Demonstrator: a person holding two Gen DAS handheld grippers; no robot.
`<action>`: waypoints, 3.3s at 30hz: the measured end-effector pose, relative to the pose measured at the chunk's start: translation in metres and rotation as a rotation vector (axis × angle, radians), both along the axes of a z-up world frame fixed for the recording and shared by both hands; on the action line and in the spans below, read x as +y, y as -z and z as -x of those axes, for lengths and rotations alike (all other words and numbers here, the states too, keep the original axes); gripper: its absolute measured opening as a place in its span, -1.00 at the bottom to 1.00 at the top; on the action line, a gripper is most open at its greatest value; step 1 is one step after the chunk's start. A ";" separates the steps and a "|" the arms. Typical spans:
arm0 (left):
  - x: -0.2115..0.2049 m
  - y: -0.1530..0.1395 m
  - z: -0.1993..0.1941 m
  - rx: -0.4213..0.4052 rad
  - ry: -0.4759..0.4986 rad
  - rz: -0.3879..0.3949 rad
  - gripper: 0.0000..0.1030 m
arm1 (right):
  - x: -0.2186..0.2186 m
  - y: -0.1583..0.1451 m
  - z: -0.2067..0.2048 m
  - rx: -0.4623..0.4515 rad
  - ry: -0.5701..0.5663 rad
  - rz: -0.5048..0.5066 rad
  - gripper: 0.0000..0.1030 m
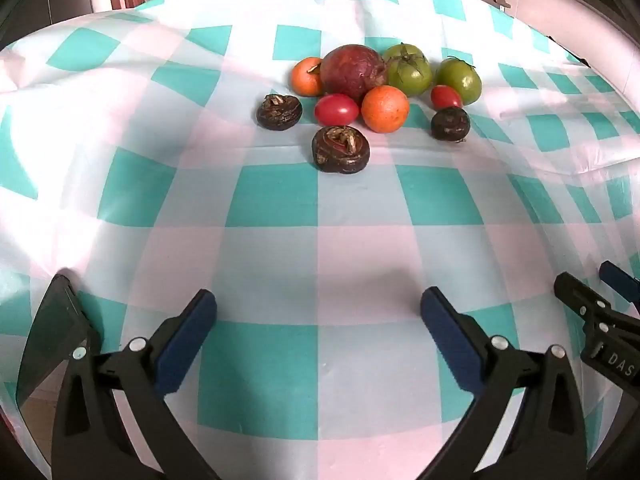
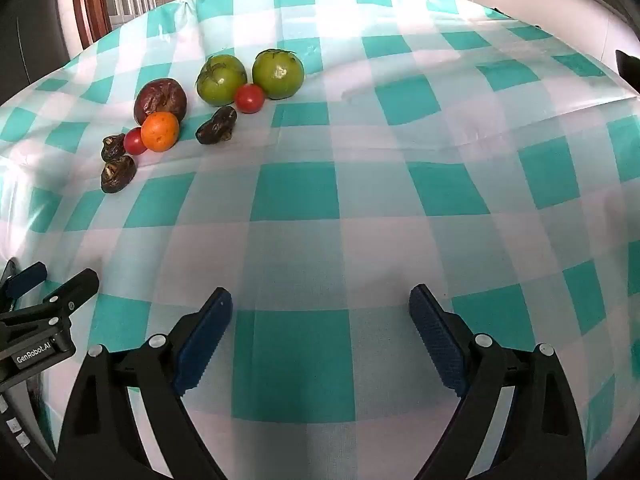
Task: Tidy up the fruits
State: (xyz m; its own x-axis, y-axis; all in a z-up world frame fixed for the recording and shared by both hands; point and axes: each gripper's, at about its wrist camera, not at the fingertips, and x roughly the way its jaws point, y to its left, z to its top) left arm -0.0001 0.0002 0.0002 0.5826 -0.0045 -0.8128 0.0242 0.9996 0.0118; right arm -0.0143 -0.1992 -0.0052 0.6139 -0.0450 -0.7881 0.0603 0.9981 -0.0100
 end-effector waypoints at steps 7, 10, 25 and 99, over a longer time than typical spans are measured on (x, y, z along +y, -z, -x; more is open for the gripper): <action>0.000 0.000 0.000 0.001 0.000 -0.003 0.97 | 0.000 0.000 0.000 0.000 0.000 -0.005 0.70; 0.000 0.000 -0.001 0.002 0.000 -0.003 0.97 | 0.000 0.000 0.000 0.001 0.000 -0.005 0.70; 0.000 0.000 0.000 0.000 0.000 -0.004 0.97 | 0.000 0.000 0.000 0.001 0.000 -0.005 0.70; 0.031 -0.006 -0.066 0.019 0.097 0.036 0.97 | 0.015 -0.014 -0.054 -0.058 -0.026 -0.087 0.89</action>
State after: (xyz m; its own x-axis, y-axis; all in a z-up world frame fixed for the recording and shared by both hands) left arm 0.0656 0.0310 0.0061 0.5623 -0.0898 -0.8220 0.1212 0.9923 -0.0255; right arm 0.0402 -0.1844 0.0091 0.6584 0.0385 -0.7517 0.0321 0.9963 0.0792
